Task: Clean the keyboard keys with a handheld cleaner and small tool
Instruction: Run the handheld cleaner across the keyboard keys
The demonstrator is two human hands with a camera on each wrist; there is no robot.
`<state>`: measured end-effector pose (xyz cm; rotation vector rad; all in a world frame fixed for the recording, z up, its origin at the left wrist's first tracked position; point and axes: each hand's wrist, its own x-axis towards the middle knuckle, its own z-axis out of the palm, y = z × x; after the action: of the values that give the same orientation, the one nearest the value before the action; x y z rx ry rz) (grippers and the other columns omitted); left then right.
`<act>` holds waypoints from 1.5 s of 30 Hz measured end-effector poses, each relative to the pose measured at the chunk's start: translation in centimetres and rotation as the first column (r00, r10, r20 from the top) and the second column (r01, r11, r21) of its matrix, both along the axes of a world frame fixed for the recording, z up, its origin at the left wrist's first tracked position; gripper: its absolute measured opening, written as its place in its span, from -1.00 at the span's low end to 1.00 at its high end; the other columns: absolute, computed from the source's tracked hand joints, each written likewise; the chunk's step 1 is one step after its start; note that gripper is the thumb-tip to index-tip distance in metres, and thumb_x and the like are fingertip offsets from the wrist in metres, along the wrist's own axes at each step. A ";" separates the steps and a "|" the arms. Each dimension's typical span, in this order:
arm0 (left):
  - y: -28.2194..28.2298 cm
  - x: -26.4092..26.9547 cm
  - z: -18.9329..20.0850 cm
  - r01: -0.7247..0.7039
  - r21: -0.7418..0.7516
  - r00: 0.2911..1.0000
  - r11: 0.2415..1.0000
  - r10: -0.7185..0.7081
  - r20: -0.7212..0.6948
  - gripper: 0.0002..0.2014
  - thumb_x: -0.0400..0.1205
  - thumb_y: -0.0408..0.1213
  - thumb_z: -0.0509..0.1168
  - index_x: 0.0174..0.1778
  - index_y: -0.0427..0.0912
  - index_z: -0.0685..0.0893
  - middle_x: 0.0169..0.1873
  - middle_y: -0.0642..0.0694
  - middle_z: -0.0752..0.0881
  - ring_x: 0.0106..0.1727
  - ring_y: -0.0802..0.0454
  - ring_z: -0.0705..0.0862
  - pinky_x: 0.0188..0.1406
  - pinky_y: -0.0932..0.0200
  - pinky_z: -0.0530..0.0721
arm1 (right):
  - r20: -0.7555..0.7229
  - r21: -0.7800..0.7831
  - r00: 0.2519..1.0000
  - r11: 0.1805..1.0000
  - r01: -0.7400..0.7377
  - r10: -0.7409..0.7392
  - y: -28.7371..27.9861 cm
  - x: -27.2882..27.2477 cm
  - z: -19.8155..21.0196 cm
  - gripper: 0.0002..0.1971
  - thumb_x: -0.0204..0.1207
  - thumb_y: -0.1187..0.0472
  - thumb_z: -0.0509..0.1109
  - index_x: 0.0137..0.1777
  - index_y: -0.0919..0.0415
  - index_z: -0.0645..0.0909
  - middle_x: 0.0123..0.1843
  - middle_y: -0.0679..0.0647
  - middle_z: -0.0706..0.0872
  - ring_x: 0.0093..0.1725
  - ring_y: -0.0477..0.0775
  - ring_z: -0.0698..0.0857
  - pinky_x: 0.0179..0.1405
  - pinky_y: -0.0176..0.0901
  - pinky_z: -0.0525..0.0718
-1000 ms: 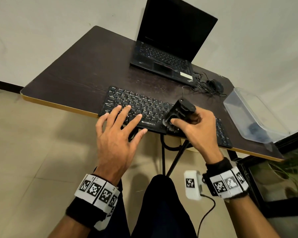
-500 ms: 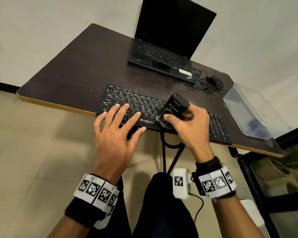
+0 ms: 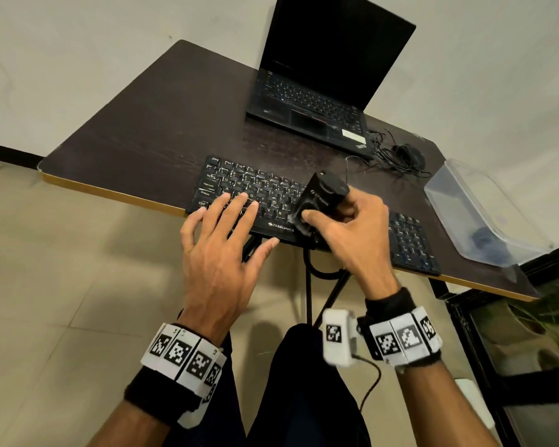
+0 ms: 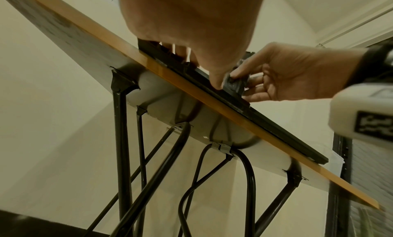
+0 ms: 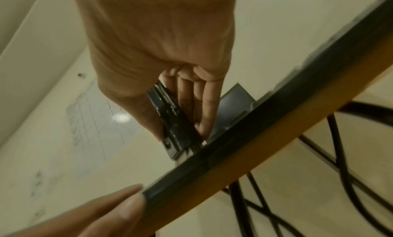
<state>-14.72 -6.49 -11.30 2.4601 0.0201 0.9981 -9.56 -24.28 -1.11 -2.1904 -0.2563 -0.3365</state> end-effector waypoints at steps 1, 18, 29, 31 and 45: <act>0.0 0.0 0.0 -0.003 -0.002 1.000 1.000 0.003 0.002 -0.45 0.77 0.17 0.31 0.55 -0.13 0.69 0.59 -0.05 0.63 0.69 -0.08 0.49 0.70 -0.18 0.26 | 0.004 0.004 1.000 1.000 0.005 -0.005 -0.4 0.4 0.2 -0.81 0.42 0.27 0.73 -0.03 0.01 0.87 -0.16 -0.19 0.92 -0.13 -0.22 0.89 0.00 -0.01 0.90; -0.1 -0.2 0.1 -0.006 0.009 1.000 1.000 0.006 -0.016 -0.47 0.77 0.17 0.32 0.53 -0.11 0.70 0.59 -0.03 0.63 0.69 -0.06 0.49 0.71 -0.16 0.25 | 0.082 -0.103 0.985 0.984 -0.145 0.154 -2.5 2.0 0.5 -0.72 0.43 0.32 0.75 0.10 0.06 0.87 -0.04 -0.20 0.91 -0.05 -0.20 0.89 0.04 -0.10 0.89; -0.1 -0.1 0.0 -0.011 0.017 1.000 1.000 0.011 -0.028 -0.46 0.78 0.18 0.31 0.55 -0.11 0.69 0.61 -0.03 0.61 0.70 -0.06 0.47 0.71 -0.18 0.28 | 0.072 -0.079 0.958 0.959 -0.273 0.279 -0.6 0.5 -0.7 -0.68 0.46 0.33 0.74 0.19 0.10 0.88 0.04 -0.12 0.93 0.05 -0.10 0.91 0.14 -0.01 0.88; 0.0 -0.2 0.1 -0.010 0.016 1.000 1.000 0.011 -0.027 -0.47 0.78 0.18 0.31 0.55 -0.11 0.69 0.61 -0.03 0.61 0.70 -0.06 0.47 0.71 -0.17 0.27 | 0.079 -0.064 0.973 0.975 -0.212 0.216 -0.9 1.1 -0.8 -0.68 0.47 0.31 0.74 0.21 0.11 0.87 0.03 -0.13 0.93 0.04 -0.11 0.91 0.14 0.03 0.89; 0.1 -0.1 0.1 -0.013 0.017 1.000 1.000 0.014 -0.025 -0.46 0.77 0.18 0.31 0.54 -0.11 0.69 0.61 -0.03 0.61 0.70 -0.06 0.48 0.70 -0.17 0.29 | 0.037 -0.067 0.952 0.952 -0.300 0.302 0.4 0.8 -0.4 -0.72 0.46 0.34 0.74 0.15 0.12 0.88 -0.01 -0.10 0.93 -0.02 -0.10 0.91 0.06 -0.10 0.86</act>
<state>-14.83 -6.43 -11.24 2.4911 0.0368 0.9769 -8.74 -23.83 -1.51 -2.1628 -0.6266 -0.2104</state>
